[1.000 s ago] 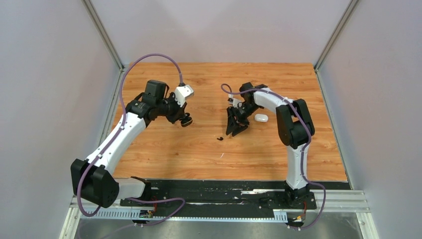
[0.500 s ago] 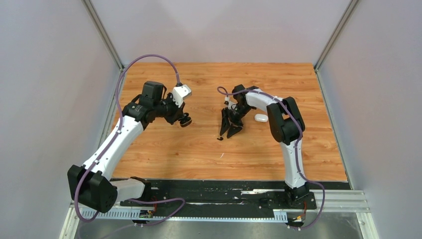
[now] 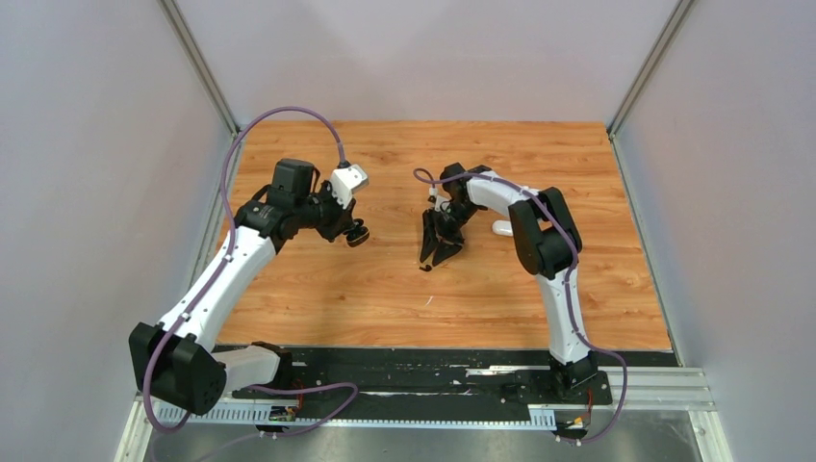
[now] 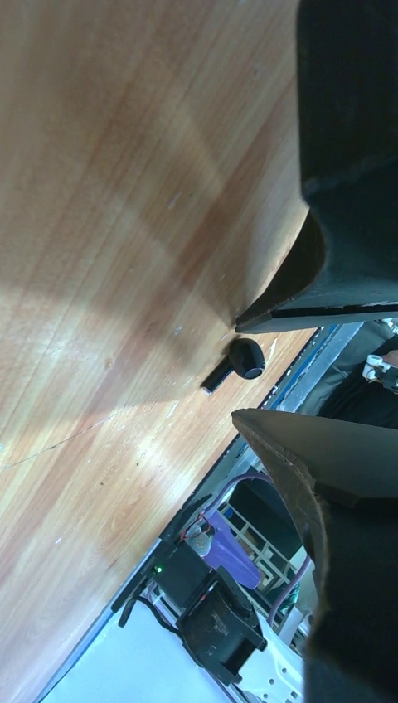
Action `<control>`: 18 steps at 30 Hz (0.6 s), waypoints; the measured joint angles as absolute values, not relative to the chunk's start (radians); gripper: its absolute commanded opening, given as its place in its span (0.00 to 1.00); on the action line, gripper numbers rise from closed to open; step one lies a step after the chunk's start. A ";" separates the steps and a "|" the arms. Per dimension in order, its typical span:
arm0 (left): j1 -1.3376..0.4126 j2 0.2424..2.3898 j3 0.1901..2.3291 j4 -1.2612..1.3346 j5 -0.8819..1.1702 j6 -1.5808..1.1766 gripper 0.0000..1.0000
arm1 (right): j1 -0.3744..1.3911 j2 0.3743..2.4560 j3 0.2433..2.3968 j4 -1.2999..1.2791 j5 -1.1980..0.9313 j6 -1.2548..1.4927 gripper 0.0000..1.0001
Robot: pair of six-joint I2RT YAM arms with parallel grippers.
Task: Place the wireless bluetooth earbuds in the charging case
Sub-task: Adjust the left earbud at the center of the board.
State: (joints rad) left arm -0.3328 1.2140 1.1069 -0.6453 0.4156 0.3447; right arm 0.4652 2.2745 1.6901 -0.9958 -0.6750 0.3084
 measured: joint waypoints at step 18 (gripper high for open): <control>-0.332 1.151 1.068 -0.640 0.416 0.346 0.00 | 0.519 2.272 1.682 -1.055 -0.595 0.314 0.24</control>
